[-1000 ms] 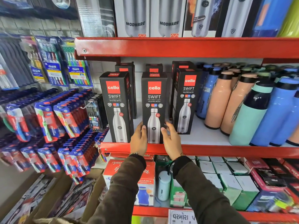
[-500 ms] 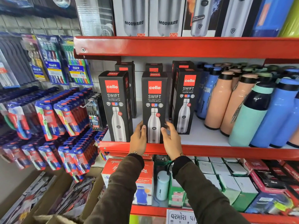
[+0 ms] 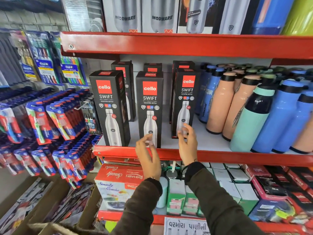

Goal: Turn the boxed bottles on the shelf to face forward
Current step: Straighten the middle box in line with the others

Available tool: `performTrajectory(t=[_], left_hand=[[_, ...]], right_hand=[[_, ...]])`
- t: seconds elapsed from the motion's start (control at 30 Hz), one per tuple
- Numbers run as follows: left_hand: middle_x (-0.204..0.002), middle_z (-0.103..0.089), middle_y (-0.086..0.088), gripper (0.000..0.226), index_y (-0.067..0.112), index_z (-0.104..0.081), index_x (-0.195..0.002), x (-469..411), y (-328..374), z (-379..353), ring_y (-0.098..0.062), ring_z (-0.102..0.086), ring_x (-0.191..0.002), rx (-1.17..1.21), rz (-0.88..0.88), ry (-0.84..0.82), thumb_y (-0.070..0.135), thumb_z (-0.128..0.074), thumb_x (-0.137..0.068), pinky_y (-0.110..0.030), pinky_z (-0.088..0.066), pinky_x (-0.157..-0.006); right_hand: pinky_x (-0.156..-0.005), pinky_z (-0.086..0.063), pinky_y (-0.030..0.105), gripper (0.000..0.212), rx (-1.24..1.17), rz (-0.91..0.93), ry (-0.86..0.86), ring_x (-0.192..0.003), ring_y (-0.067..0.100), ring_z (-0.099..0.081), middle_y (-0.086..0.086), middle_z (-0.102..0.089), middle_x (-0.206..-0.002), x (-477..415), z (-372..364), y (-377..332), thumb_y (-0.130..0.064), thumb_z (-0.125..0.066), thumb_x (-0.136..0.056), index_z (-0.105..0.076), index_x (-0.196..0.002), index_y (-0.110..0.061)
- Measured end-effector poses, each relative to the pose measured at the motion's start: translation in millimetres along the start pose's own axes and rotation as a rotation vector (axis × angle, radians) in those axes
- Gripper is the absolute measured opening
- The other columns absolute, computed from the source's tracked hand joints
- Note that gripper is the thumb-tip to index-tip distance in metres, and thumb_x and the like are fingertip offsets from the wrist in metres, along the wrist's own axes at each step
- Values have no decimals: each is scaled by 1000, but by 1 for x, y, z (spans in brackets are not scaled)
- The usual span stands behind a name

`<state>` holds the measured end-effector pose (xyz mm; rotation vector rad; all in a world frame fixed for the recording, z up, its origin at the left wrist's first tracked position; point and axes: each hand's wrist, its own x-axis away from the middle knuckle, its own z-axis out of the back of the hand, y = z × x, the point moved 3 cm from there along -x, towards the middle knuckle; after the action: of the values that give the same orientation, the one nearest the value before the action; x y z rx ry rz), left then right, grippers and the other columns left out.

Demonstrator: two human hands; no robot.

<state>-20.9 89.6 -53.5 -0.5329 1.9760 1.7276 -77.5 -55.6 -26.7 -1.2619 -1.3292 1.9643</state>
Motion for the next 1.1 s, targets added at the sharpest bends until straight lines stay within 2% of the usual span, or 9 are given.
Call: performTrajectory(t=[0.1, 0.23, 0.3, 0.4, 0.57, 0.67, 0.77, 0.9, 1.1], left_hand=[[-121, -58, 8, 28, 28, -56, -128, 3, 15, -32, -16, -57, -118, 29, -76, -166, 19, -42, -105, -33, -46, -102], [-141, -51, 7, 40, 12, -51, -143, -11, 29, -78, 5, -44, -133, 18, -82, -322, 7, -38, -106, -13, -30, -113], [-151, -40, 8, 45, 9, -40, -151, -20, 29, -98, 4, -33, -141, 6, 6, -380, 7, -36, -106, -9, -20, -116], [-165, -25, -2, 51, 7, -23, -158, -37, 21, -122, -12, -21, -153, 32, 232, -401, 12, -33, -108, -17, -13, -121], [-162, -37, -8, 49, 10, -33, -155, -60, 4, -142, -23, -34, -150, 46, 501, -383, 23, -34, -108, -26, -23, -120], [-155, -47, -8, 46, 11, -42, -151, -63, -1, -143, -25, -41, -146, 59, 535, -353, 22, -38, -106, -36, -28, -123], [-148, -55, -10, 40, 11, -49, -144, -62, -1, -140, -27, -49, -138, 69, 541, -311, 20, -41, -106, -33, -36, -117], [-145, -57, -10, 38, 11, -50, -142, -57, 0, -137, -27, -52, -134, 65, 533, -296, 20, -43, -105, -28, -37, -109], [-144, -57, -8, 38, 11, -51, -141, -40, 6, -126, -24, -52, -134, 61, 507, -259, 21, -45, -105, -20, -33, -101]], right_hand=[[-103, -41, 27, 41, 23, -11, 33, -123, 17, -51, 1, -51, -133, -16, 19, 13, -20, -53, -99, -46, -139, -20], [-116, -33, 46, 47, 4, -68, 9, -137, 26, -43, 10, -43, -150, -45, 33, 27, -17, -50, -101, -39, -146, -13], [-119, -30, 42, 49, -5, -95, -21, -142, 26, -40, 12, -40, -154, -60, 36, 31, -17, -47, -102, -34, -149, -11], [-119, -26, 34, 52, 4, -108, -98, -145, 23, -34, 10, -34, -158, -79, 32, 33, -20, -45, -103, -30, -151, -10], [-100, -27, 14, 44, 60, -60, -138, -136, 19, -42, 11, -46, -149, -94, 25, 36, -19, -46, -102, -41, -144, -6], [-88, -26, 6, 39, 73, -43, -128, -127, 16, -48, 10, -53, -141, -97, 28, 39, -18, -48, -101, -47, -139, -7], [-89, -28, 7, 40, 66, -45, -125, -117, 7, -45, 4, -54, -133, -98, 31, 42, -18, -50, -101, -47, -139, -9], [-93, -33, 14, 37, 43, -36, -110, -115, 7, -49, -4, -53, -123, -92, 34, 44, -19, -52, -100, -49, -137, -12], [-82, -30, -6, 33, 44, 34, -72, -112, 9, -51, -4, -54, -123, -70, 43, 41, -16, -52, -99, -52, -132, -11]])
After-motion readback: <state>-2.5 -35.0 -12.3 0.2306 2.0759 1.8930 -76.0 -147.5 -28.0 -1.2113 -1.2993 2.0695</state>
